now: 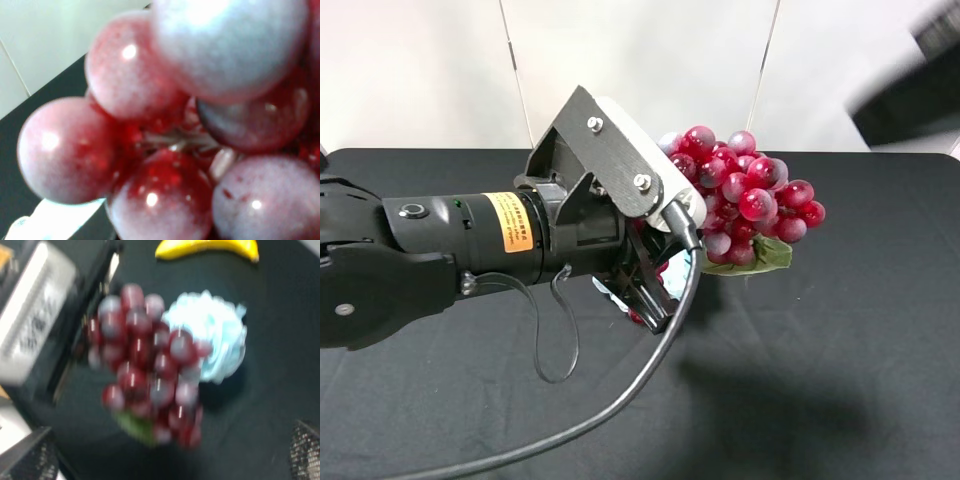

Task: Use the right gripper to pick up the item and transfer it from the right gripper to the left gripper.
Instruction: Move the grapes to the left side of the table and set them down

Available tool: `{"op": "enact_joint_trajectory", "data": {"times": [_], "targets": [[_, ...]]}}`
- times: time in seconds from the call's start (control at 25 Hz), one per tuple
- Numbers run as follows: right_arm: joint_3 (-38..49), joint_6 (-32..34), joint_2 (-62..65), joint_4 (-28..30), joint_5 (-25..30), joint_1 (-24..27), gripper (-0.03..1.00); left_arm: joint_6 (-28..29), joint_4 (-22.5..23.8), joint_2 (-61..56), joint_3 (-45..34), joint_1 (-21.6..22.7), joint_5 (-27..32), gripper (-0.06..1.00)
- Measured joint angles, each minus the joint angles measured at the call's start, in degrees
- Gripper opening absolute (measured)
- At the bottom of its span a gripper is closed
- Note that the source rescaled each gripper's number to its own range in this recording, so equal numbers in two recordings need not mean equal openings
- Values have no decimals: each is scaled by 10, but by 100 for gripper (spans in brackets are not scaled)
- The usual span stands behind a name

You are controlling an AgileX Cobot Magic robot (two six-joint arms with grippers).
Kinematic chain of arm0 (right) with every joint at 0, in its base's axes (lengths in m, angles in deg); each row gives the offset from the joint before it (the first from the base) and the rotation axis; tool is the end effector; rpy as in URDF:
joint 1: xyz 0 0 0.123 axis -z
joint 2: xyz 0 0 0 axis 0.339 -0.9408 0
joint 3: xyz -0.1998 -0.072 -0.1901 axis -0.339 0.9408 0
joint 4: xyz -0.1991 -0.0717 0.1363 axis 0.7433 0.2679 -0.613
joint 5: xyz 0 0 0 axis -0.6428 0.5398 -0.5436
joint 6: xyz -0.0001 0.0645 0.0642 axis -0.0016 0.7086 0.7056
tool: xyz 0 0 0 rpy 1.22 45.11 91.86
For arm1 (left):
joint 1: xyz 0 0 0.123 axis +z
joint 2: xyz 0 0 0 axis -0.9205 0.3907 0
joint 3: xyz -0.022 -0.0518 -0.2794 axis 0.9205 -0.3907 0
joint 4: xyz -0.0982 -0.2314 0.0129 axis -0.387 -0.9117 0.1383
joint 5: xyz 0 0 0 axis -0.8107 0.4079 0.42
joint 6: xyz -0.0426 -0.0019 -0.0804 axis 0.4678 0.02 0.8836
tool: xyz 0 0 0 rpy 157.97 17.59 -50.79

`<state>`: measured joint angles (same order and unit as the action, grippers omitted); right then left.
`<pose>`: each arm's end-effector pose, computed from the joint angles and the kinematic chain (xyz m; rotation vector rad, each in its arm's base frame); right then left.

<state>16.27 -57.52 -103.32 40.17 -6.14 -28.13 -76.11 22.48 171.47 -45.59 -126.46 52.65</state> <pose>0.0960 0.1138 0.4236 -1.1086 2.1652 0.4106 0.1523 -0.2538 0.2267 0.9916 1.5335 -0.6265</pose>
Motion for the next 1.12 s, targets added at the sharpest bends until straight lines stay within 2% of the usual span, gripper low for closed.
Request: {"op": "enact_joint_trajectory", "data": {"times": [0.36,0.56,0.84,1.12], "targets": [[236,20,206,2,2,0,100,0,0,0,0,0,0,0],[327,67,309,11,3,0,100,0,0,0,0,0,0,0],[401,97,429,38,-28,-3,100,0,0,0,0,0,0,0],[407,99,485,44,-60,-4,100,0,0,0,0,0,0,0]]}}
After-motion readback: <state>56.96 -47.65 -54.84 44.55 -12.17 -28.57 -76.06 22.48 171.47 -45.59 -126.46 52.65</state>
